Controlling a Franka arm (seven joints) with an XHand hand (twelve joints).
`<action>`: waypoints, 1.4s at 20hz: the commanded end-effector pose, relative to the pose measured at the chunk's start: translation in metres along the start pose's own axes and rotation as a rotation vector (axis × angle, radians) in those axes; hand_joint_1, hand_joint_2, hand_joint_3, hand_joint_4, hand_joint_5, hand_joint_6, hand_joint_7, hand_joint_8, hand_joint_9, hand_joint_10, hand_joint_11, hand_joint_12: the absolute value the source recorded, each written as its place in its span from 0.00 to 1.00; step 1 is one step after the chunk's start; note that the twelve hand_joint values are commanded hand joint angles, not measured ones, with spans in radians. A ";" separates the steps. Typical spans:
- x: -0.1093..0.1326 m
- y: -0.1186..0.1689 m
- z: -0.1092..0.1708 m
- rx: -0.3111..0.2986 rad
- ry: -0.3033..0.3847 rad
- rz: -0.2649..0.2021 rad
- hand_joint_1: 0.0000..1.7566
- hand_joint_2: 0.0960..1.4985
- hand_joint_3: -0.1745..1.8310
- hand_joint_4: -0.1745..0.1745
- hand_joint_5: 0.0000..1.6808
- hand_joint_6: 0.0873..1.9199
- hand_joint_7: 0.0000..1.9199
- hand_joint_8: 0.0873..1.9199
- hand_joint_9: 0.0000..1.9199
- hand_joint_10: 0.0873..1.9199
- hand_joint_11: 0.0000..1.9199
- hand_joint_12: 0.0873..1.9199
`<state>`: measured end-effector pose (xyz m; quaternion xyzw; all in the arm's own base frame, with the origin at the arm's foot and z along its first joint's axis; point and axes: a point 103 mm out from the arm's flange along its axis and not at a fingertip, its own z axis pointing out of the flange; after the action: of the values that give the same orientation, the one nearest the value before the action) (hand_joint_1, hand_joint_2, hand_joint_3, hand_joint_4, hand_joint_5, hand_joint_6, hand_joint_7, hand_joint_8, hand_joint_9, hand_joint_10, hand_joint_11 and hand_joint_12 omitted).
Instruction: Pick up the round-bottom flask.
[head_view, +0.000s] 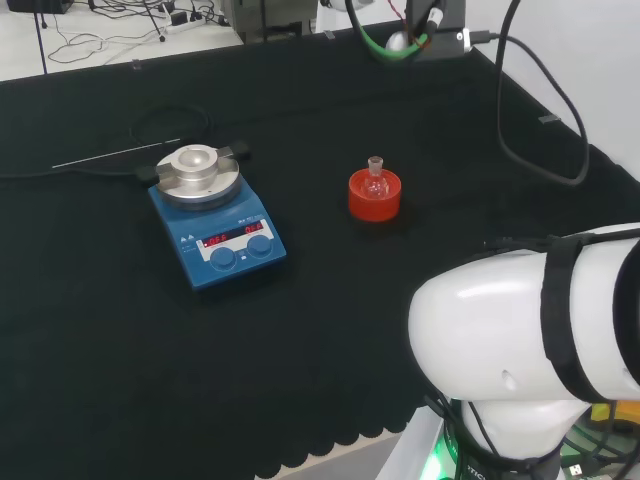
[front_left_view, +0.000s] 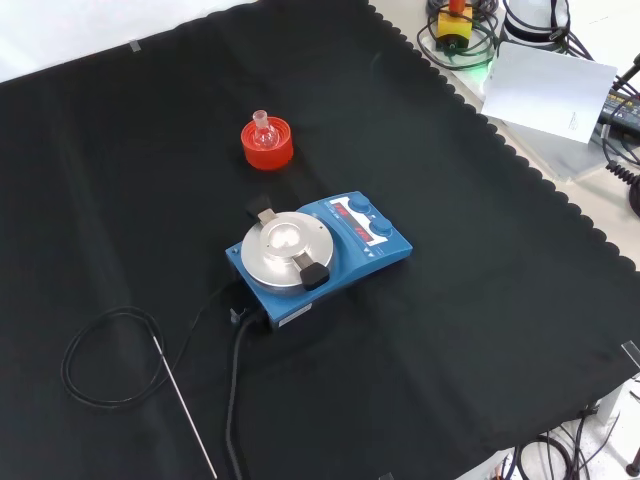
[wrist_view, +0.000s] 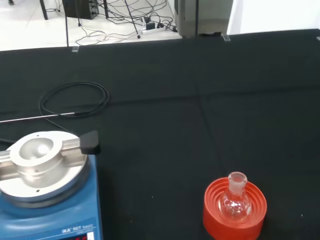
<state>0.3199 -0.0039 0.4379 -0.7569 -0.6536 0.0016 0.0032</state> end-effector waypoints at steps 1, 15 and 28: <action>-0.019 0.021 0.041 0.018 0.021 0.037 0.14 0.81 0.22 0.41 0.28 0.10 0.13 0.30 0.20 0.32 0.06 0.71; -0.061 0.127 0.147 0.060 0.156 0.032 0.28 0.73 0.20 0.39 0.29 0.09 0.16 0.31 0.23 0.32 0.08 0.71; -0.100 0.143 0.219 0.095 0.171 0.079 0.36 0.59 0.23 0.39 0.29 0.04 0.17 0.32 0.26 0.32 0.08 0.71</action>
<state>0.4394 -0.0990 0.2396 -0.7702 -0.6303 -0.0170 0.0957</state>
